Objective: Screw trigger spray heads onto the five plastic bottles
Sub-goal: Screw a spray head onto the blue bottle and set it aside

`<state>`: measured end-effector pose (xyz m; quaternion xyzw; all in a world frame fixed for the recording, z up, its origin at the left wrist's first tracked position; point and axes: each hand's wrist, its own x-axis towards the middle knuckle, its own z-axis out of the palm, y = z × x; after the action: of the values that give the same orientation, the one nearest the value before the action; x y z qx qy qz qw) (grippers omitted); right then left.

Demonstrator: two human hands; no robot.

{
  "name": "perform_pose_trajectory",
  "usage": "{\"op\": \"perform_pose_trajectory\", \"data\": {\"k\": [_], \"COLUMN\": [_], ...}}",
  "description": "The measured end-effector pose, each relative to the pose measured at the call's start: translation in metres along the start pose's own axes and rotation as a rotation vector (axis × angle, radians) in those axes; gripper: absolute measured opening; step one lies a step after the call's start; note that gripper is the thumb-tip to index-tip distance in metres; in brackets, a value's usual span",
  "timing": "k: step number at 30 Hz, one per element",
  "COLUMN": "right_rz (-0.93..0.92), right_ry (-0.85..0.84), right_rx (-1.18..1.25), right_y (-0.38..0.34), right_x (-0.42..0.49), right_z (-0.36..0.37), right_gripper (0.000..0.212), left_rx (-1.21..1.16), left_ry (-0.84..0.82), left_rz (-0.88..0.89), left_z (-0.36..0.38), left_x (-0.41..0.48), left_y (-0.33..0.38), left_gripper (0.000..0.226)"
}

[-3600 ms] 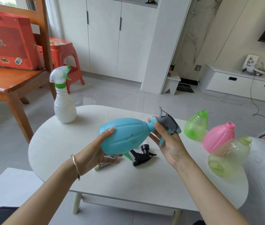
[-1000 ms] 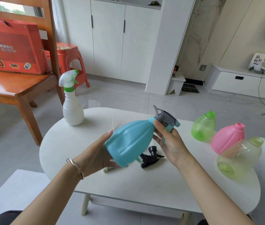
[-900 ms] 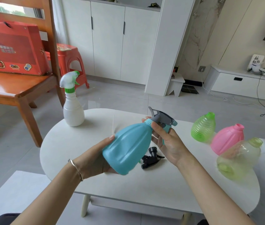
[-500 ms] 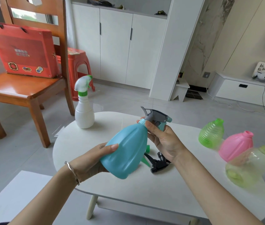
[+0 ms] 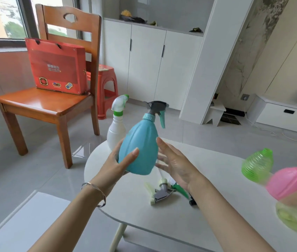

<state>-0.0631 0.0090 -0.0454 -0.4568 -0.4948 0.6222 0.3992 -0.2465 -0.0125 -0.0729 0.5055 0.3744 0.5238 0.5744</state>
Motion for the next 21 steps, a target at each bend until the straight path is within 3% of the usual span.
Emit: {"op": "perform_pose_trajectory", "data": {"k": [3,7,13,18,21], "right_rz": [-0.04,-0.158,-0.286,-0.277,-0.215], "right_ry": [-0.071,0.018,0.093,0.061,0.069], "right_rx": [-0.063,-0.12,-0.209,-0.269,-0.353], "right_y": [-0.004,-0.009,-0.008,0.004,0.018], "right_x": [0.005,0.025,0.065,0.1,0.119], "right_z": [0.025,0.044,0.043,0.02,0.005], "right_gripper": [0.062,0.071,0.071,0.069,0.076], "left_rx": [0.125,0.24,0.308,0.335,0.467], "left_ry": [0.096,0.105,0.052,0.381,0.398], "left_rz": [0.135,0.288,0.344,0.409,0.296], "left_z": [-0.006,-0.01,-0.024,-0.055,-0.083], "left_x": [0.012,0.027,0.056,0.087,0.105], "left_y": [0.002,0.005,0.004,-0.003,-0.02], "left_gripper": [0.054,0.052,0.053,0.048,0.063]}}
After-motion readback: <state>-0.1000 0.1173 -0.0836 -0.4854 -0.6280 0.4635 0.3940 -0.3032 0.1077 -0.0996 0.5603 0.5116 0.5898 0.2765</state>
